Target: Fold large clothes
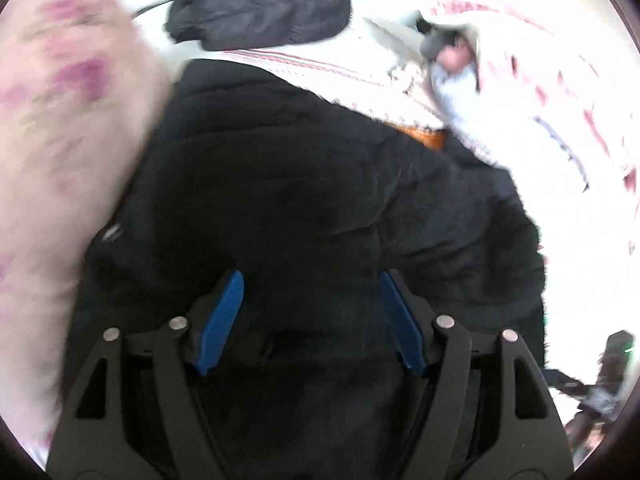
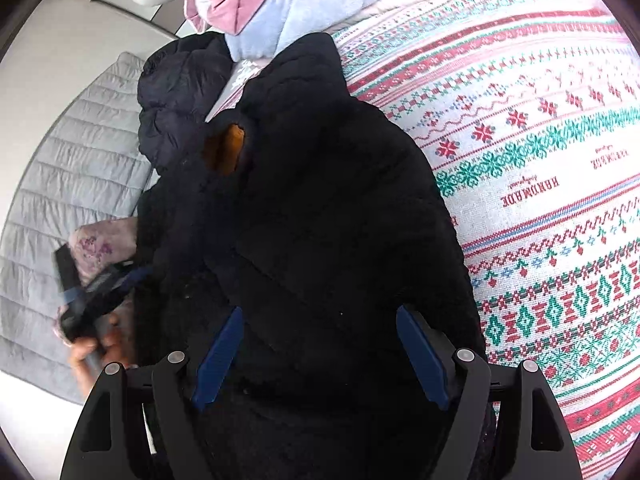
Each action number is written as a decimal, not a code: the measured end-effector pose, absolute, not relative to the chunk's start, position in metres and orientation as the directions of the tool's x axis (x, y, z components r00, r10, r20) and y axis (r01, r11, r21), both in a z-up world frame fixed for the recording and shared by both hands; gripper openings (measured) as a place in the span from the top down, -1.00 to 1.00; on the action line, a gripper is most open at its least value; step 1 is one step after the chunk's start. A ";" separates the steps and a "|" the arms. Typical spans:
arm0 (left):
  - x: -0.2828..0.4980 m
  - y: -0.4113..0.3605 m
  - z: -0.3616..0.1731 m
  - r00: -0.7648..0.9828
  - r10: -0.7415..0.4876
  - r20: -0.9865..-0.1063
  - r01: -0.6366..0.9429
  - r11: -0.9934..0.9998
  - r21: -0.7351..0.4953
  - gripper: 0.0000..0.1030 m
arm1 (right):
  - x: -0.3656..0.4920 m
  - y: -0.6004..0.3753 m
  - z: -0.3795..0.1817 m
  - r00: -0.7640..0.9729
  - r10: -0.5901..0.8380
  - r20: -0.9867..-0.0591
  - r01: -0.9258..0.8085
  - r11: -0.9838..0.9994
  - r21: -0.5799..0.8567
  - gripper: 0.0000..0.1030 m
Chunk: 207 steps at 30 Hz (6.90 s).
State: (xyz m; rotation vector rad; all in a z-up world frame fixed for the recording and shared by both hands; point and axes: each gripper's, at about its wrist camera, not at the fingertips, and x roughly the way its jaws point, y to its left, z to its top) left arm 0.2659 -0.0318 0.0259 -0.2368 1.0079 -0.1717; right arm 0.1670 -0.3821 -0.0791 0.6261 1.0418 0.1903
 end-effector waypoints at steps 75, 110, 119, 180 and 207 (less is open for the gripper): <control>-0.076 0.109 -0.091 0.416 -0.344 -0.842 -0.139 0.891 -0.432 -0.22 | -0.129 -0.389 -0.138 0.560 0.452 -0.694 0.165 0.760 0.629 0.00; -0.230 0.093 0.139 0.728 -0.500 -0.468 0.174 0.796 -0.580 0.84 | -0.283 -0.416 0.082 0.912 0.372 -0.173 -0.198 0.768 0.609 0.73; -0.134 0.083 0.167 0.735 -0.502 -0.456 0.146 0.774 -0.616 0.84 | -0.198 -0.415 0.103 0.892 0.430 -0.139 -0.249 0.724 0.643 0.72; 0.236 0.042 0.013 0.634 0.057 -0.771 -0.093 0.996 -0.003 0.91 | 0.244 -0.367 -0.033 0.560 0.131 -0.818 -0.065 0.991 0.114 0.75; 0.265 0.043 -0.015 0.546 0.092 -0.833 -0.047 0.996 0.080 0.73 | 0.251 -0.433 -0.030 0.599 0.061 -0.798 0.130 0.976 0.173 0.70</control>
